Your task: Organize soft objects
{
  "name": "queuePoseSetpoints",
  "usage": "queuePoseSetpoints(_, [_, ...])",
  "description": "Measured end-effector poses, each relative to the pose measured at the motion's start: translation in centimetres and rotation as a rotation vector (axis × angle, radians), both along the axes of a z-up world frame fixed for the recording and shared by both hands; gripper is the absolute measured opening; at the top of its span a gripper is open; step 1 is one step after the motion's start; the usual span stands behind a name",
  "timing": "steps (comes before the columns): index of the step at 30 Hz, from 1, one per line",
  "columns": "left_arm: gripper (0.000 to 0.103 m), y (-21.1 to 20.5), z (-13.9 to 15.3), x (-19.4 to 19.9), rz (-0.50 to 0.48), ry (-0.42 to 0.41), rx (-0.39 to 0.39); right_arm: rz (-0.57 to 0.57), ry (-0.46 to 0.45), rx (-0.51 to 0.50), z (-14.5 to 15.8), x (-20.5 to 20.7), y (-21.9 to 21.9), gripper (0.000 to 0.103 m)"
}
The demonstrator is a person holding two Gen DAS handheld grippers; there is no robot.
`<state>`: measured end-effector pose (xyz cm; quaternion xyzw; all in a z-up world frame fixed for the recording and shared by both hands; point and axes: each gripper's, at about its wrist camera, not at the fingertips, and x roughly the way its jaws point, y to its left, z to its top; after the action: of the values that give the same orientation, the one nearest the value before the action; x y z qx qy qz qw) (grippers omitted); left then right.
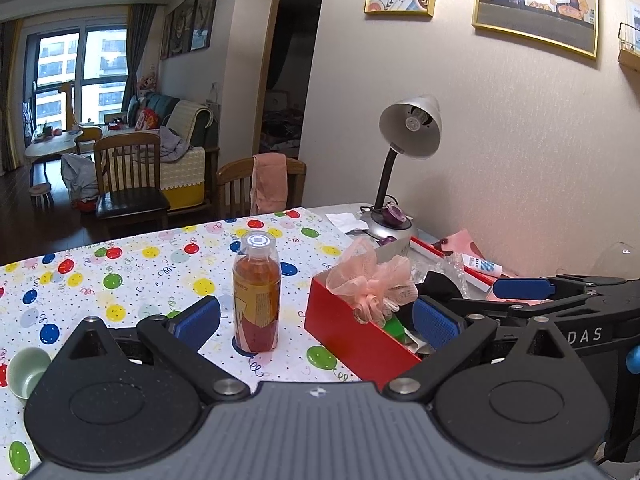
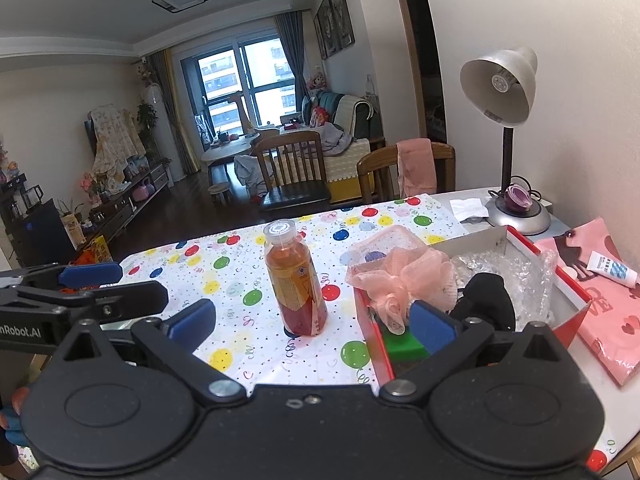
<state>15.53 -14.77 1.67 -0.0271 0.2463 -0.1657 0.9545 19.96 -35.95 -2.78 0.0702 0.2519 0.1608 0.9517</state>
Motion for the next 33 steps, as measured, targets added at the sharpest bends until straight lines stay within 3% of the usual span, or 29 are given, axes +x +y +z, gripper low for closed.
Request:
queuePoseSetpoints(29, [0.103,0.3,-0.1,-0.6,0.006,-0.004,-0.011,-0.008,-0.018,0.036,0.6,-0.7,0.0,0.103])
queuePoseSetpoints(33, [0.103,0.1,-0.1,-0.8,0.015,-0.022,0.020,-0.010,-0.021,0.034,0.6,-1.0,0.2,0.103])
